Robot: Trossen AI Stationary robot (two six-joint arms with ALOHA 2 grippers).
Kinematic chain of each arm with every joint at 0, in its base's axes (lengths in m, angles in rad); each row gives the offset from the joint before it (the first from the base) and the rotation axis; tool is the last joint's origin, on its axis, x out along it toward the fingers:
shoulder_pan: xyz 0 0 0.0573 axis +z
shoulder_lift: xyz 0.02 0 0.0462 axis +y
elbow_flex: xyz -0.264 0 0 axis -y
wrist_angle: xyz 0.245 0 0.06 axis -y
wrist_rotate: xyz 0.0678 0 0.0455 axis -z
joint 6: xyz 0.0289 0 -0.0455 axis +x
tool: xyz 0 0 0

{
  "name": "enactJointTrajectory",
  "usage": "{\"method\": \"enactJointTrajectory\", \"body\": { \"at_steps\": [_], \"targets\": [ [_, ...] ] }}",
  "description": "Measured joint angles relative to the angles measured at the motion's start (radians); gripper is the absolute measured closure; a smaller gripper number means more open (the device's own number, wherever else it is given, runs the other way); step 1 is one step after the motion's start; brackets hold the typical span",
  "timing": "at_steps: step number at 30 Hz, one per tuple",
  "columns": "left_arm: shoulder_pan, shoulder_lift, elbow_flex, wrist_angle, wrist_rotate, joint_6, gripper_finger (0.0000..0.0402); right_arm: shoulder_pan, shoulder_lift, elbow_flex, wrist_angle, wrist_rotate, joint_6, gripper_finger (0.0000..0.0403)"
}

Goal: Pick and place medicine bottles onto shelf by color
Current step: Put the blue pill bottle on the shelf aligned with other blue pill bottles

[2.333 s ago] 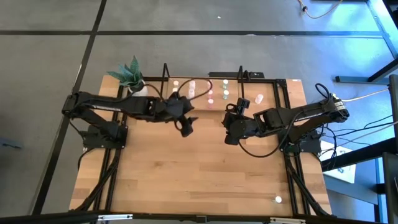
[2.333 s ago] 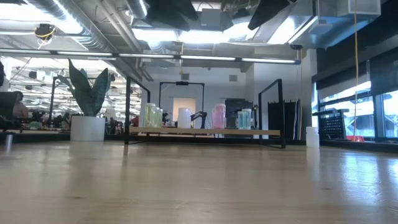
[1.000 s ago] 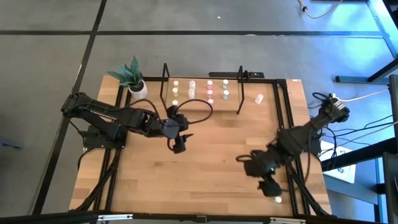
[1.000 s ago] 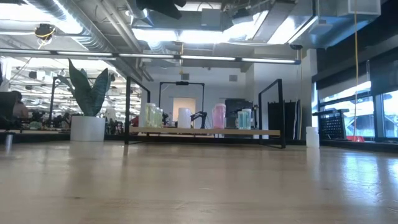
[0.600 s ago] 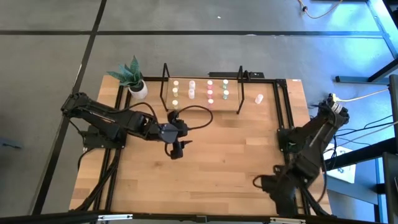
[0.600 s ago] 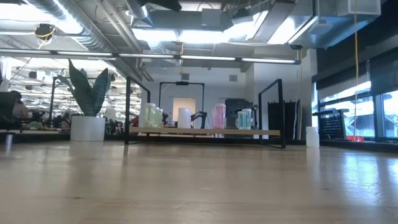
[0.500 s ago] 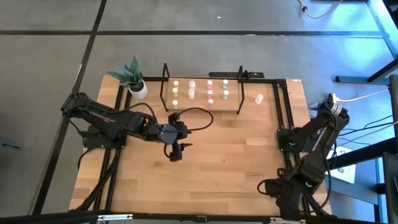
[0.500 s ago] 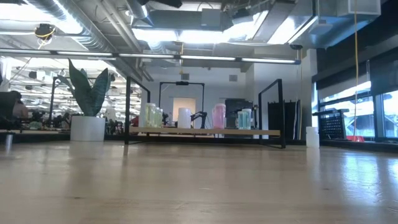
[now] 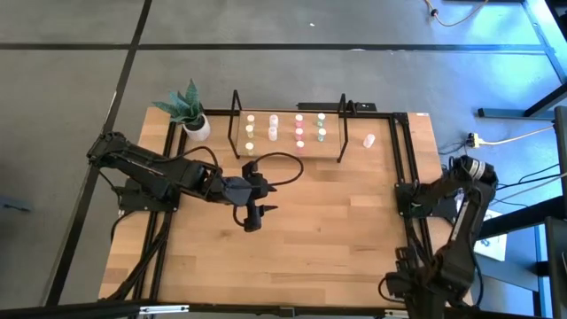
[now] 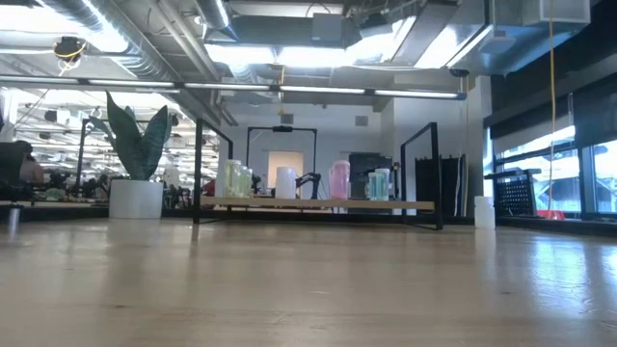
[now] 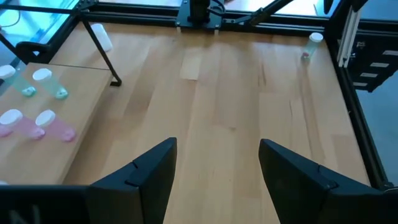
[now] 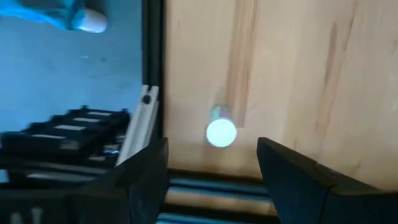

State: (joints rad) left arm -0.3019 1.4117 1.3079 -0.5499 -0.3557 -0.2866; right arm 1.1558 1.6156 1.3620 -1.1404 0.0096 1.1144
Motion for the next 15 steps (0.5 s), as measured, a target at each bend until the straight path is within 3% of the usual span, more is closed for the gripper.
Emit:
{"method": "enactJointTrajectory", "body": {
  "at_steps": [15],
  "targets": [
    [0.000,0.000,0.000,0.000,0.000,0.001,0.0181,0.030,0.135,0.000,-0.004,0.043,-0.108,0.0155]
  ]
}}
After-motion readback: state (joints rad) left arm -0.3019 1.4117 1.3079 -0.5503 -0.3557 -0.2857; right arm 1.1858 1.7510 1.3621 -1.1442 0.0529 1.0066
